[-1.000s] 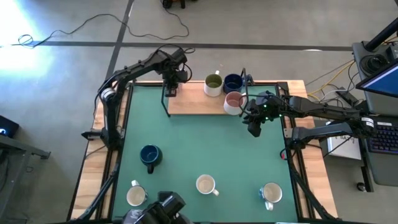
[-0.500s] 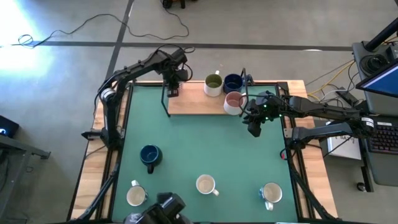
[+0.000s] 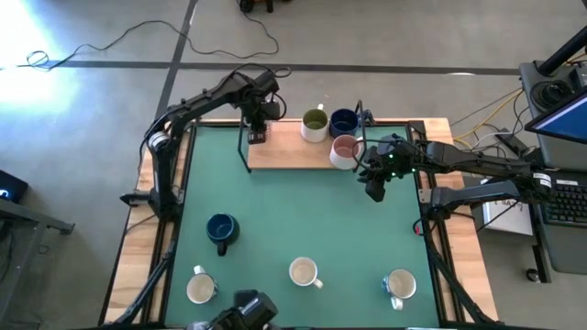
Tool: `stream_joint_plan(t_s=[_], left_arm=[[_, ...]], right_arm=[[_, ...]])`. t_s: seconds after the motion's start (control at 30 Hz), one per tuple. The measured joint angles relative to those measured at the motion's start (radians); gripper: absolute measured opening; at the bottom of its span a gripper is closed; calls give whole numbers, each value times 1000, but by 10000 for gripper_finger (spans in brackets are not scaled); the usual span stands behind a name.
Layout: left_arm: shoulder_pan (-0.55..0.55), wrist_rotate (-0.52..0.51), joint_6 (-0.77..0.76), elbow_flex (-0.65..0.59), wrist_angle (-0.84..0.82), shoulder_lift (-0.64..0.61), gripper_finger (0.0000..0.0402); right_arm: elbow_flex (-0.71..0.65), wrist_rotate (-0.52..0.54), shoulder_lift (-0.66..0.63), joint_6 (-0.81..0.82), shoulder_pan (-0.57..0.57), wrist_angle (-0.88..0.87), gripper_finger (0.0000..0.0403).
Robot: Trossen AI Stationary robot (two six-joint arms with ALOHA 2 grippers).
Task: Place coffee mugs
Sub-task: Put the red pattern mug on the shelf, then put the black mug on the shelf
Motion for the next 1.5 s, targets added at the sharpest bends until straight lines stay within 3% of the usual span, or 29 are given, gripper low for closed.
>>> stream_joint_plan(t_s=[0.5,0.83,1.03,1.3,1.5], left_arm=[[-65,11,-114,149,-110,-16,76],[-240,76,-312,169,-237,-19,76],[-404,76,-497,17,-222,-117,76],[-670,-1,-966,-345,9,-341,76],[-849,-60,-1272,-477,33,-444,76]], right_arm=[[0,0,0,0,0,0,89],[0,0,0,0,0,0,89],[0,0,0,0,0,0,89],[0,0,0,0,0,0,89],[0,0,0,0,0,0,89]])
